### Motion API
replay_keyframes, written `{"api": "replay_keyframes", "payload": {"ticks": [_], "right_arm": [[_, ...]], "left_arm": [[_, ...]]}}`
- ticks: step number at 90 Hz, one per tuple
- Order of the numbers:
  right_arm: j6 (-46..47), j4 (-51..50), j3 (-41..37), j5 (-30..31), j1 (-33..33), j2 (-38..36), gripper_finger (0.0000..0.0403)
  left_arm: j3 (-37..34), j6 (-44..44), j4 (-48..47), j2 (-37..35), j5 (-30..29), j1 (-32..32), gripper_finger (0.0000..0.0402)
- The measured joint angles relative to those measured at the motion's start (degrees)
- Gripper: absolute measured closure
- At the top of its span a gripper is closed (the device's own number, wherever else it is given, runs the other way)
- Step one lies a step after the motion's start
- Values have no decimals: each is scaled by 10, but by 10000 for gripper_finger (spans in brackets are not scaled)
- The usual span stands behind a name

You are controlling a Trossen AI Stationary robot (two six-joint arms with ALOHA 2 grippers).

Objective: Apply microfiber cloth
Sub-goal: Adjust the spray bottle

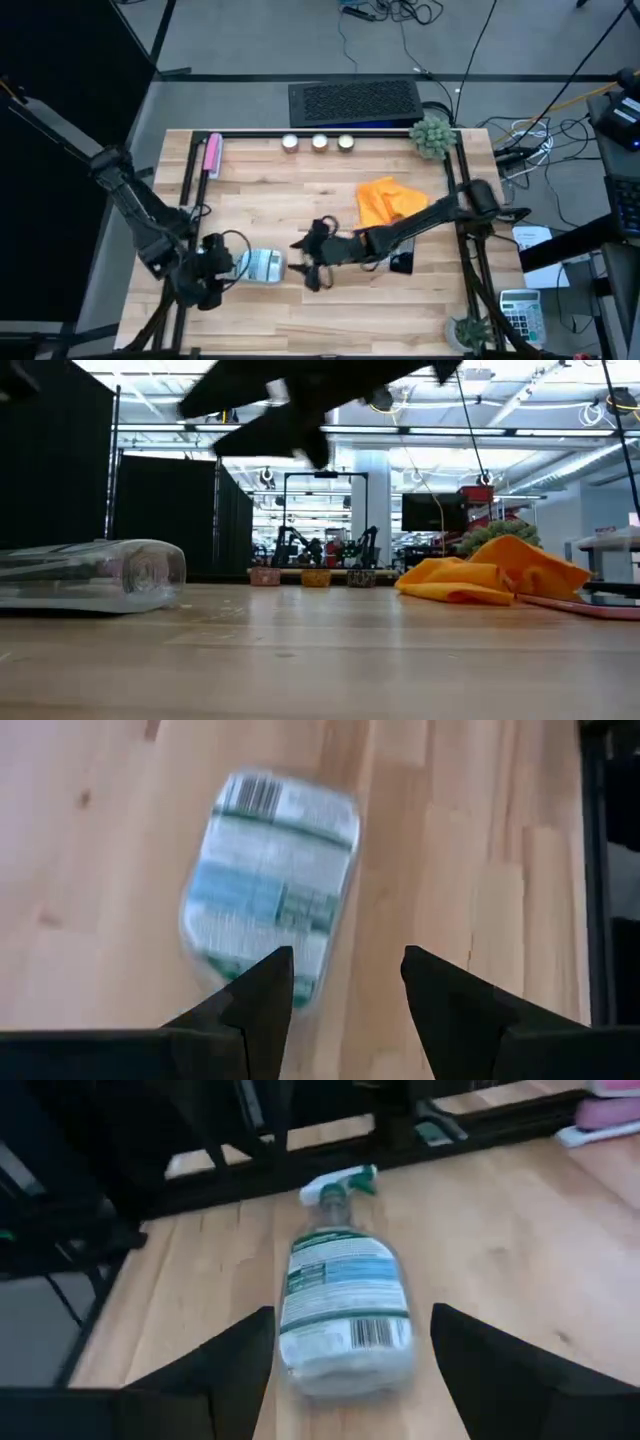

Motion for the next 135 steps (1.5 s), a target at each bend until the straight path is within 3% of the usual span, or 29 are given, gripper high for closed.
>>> {"api": "replay_keyframes", "payload": {"ticks": [15, 26, 67, 97, 135], "right_arm": [[-26, -75, 120, -2, -5, 101, 156], [-26, -203, 178, -2, -9, 137, 156], [83, -494, 196, 10, 48, 103, 156], [161, -529, 191, 55, 100, 79, 156], [230, -580, 191, 93, 152, 6, 156]], "left_arm": [[-50, -49, 14, 4, -1, -28, 230], [-78, -74, 38, 4, -3, -38, 230], [-81, -86, 59, 4, -38, -51, 230], [-81, -65, 59, 5, -97, -45, 230], [-77, -55, 35, 5, -81, -38, 230]]}}
